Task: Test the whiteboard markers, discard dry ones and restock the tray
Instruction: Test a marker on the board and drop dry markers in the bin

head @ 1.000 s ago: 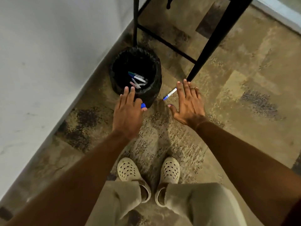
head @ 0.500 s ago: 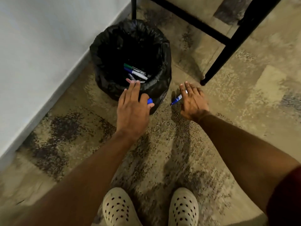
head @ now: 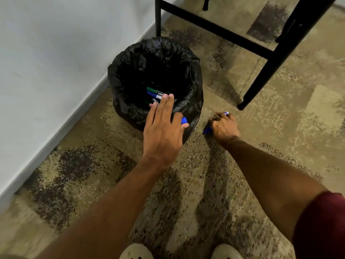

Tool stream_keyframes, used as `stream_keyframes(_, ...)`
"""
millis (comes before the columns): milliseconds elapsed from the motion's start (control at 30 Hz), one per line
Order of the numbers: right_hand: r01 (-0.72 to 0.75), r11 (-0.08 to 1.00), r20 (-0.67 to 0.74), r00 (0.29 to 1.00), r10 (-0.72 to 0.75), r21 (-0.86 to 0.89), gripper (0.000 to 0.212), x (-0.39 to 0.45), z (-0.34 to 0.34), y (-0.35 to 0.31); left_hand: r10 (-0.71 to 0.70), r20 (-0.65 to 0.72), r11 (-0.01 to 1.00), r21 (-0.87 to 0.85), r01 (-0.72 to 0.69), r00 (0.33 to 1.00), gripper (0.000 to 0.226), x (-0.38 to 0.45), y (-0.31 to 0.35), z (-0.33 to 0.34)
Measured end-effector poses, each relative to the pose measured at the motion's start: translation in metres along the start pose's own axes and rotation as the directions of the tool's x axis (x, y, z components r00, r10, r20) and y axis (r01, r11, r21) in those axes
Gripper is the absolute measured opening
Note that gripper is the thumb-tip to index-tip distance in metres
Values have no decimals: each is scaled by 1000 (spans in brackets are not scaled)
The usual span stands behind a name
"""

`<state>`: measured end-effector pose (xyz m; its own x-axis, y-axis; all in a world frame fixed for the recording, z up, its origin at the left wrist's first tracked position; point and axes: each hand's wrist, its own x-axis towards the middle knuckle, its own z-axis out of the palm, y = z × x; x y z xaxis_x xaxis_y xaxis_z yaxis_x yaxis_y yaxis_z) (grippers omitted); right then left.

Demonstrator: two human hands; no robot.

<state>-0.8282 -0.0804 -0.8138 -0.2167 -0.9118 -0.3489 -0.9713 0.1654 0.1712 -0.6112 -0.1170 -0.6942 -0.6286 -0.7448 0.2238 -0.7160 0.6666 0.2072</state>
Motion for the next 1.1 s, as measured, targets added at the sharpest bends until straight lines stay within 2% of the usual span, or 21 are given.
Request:
stream_keyframes(133, 3, 1000, -23, 1000, -3, -6, 22, -3, 5, 1, 17, 10, 1000, 3, -17, 1000, 26, -1, -4, 1)
stream_keyframes(400, 19, 996, -89, 996, -11, 92, 24, -15, -24, 8, 49, 17, 998, 25, -50, 999, 28, 1, -5, -10)
stream_keyframes(567, 18, 987, -137, 991, 5, 160, 25, -34, -64, 20, 75, -5, 997, 28, -75, 997, 33, 9, -2, -37)
stream_keyframes(700, 46, 980, -224, 975, -1, 196, 28, -57, -114, 27, 97, -46, 995, 6, -96, 994, 36, 17, 5, -77)
stream_keyframes(833, 107, 973, -389, 921, -20, 204, 26, -84, -182, 34, 81, -23, 995, 66, -80, 996, 53, 28, 16, -132)
stream_keyframes(900, 125, 975, -450, 892, -31, 181, 30, -97, -214, 37, 85, -23, 994, 75, -83, 996, 53, 33, 22, -161)
stream_keyframes(1000, 162, 970, -474, 879, -58, 181, 37, -113, -266, 41, 101, -54, 993, 70, -97, 993, 44, 41, 29, -214)
stream_keyframes(1100, 186, 960, -469, 880, -69, 207, 40, -130, -317, 43, 94, -69, 993, 78, -89, 993, 45, 48, 33, -268)
